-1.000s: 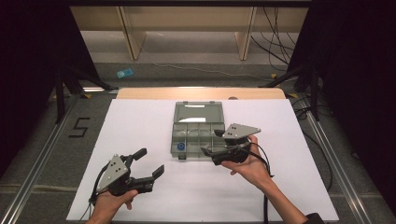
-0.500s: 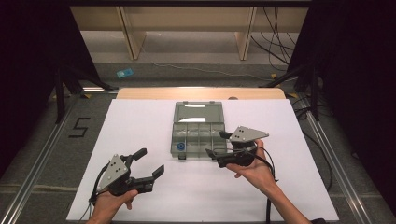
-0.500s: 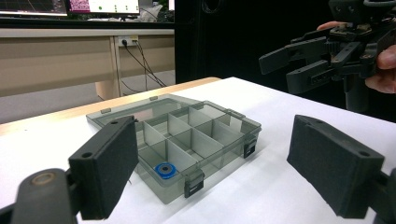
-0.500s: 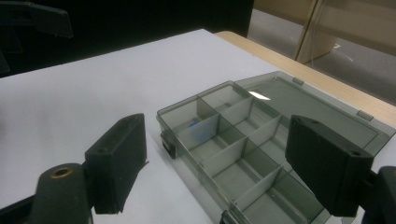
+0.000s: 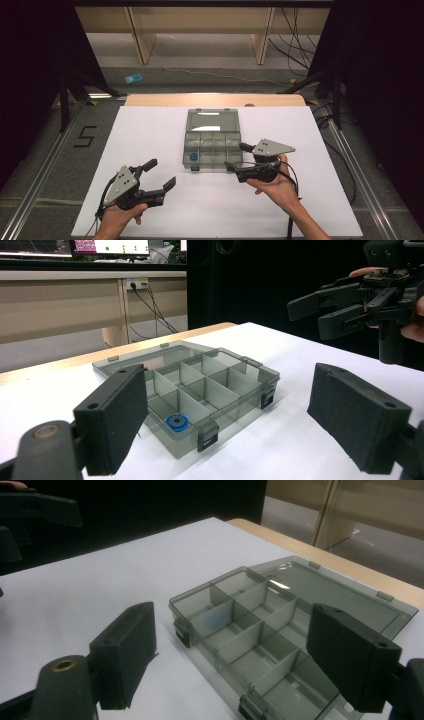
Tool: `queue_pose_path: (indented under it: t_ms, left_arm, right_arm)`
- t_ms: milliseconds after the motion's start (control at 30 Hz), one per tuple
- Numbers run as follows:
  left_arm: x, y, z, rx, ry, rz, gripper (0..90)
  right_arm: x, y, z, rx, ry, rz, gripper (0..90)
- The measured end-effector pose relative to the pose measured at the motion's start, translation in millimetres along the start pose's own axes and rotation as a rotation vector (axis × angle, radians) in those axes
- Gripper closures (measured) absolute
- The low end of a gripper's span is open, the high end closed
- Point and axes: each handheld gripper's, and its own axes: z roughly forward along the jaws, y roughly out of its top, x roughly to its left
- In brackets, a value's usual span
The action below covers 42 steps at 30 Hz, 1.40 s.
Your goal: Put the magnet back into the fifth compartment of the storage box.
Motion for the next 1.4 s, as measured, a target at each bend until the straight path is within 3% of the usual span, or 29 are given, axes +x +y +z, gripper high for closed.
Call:
queue_pose_path:
  t_ms: [67, 233, 367, 400, 600, 833, 1333, 1400]
  left_arm:
    - [0.0, 0.0, -0.1, 0.000, 0.000, 0.000, 15.4]
    - [-0.2, 0.0, 0.0, 0.000, 0.000, -0.001, 15.4]
    - [0.0, 0.1, -0.1, 0.000, 0.001, 0.000, 15.4]
    - [-0.1, 0.1, 0.0, -0.001, 0.000, -0.001, 15.4]
    - [-0.1, 0.1, 0.0, -0.001, 0.001, 0.001, 15.4]
    - [-0.1, 0.1, 0.0, 0.000, 0.001, 0.001, 15.4]
    - [0.1, 0.1, 0.1, 0.001, 0.000, 0.006, 15.4]
    - [0.2, 0.1, 0.0, 0.001, 0.000, 0.007, 15.4]
  right_arm:
    - [0.6, -1.7, -0.1, -0.009, 0.013, 0.027, 19.7]
    - [-0.5, -5.5, -4.3, -0.007, -0.013, 0.025, 16.5]
    - [-1.4, -8.4, -7.3, -0.029, -0.013, 0.025, 15.6]
    - [-1.1, -8.8, -9.9, -0.009, -0.005, 0.034, 15.6]
    - [-1.3, -13.4, -15.7, -0.020, -0.017, 0.037, 15.6]
    - [-0.5, -18.0, -21.8, -0.055, -0.026, 0.046, 15.6]
    - [4.2, -26.5, -35.7, -0.057, -0.023, 0.065, 15.6]
    - [5.0, -27.4, -37.0, -0.076, -0.040, 0.057, 15.6]
